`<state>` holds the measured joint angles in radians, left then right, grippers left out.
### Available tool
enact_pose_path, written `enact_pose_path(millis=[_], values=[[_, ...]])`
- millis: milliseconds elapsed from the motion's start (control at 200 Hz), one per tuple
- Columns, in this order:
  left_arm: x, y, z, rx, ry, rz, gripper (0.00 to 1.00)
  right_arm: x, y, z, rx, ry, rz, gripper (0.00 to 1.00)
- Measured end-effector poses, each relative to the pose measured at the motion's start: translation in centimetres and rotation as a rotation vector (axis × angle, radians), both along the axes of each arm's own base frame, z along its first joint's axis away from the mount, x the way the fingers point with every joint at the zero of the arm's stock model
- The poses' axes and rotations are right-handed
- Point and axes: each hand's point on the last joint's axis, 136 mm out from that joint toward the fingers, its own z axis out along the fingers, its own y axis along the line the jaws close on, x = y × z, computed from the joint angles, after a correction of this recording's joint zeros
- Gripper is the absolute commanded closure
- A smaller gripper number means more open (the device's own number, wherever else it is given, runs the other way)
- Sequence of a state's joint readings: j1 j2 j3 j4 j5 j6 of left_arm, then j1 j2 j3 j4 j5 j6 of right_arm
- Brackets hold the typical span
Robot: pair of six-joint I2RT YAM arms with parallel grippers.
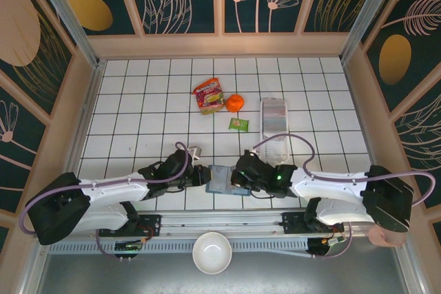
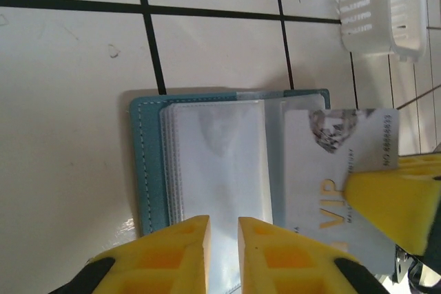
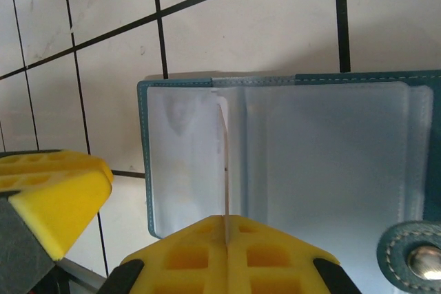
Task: Put the credit cards into the card holder
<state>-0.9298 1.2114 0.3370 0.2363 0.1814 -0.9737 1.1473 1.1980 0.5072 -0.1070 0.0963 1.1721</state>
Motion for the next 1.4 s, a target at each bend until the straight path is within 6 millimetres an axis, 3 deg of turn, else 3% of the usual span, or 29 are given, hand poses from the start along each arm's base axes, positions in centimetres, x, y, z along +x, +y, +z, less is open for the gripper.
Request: enact_pose_path(millis=[460, 796, 1136, 1396], values=[[-0.6, -0.6, -1.3, 0.001, 0.043, -0.038, 0.93, 0.3, -0.1, -0.8, -0.01, 0.0, -0.026, 1.0], [-1.0, 0.1, -2.7, 0.037, 0.066, -0.034, 1.0, 0.2, 0.3, -1.3, 0.005, 0.001, -0.032, 1.0], [-1.1, 0.1, -2.9, 0.03, 0.062, -0.034, 1.0, 0.2, 0.5, -1.5, 0.035, 0.0, -0.052, 1.0], [-1.1, 0.1, -2.9, 0.025, 0.057, -0.034, 1.0, 0.1, 0.6, -0.4, 0.076, -0.016, -0.068, 1.0]])
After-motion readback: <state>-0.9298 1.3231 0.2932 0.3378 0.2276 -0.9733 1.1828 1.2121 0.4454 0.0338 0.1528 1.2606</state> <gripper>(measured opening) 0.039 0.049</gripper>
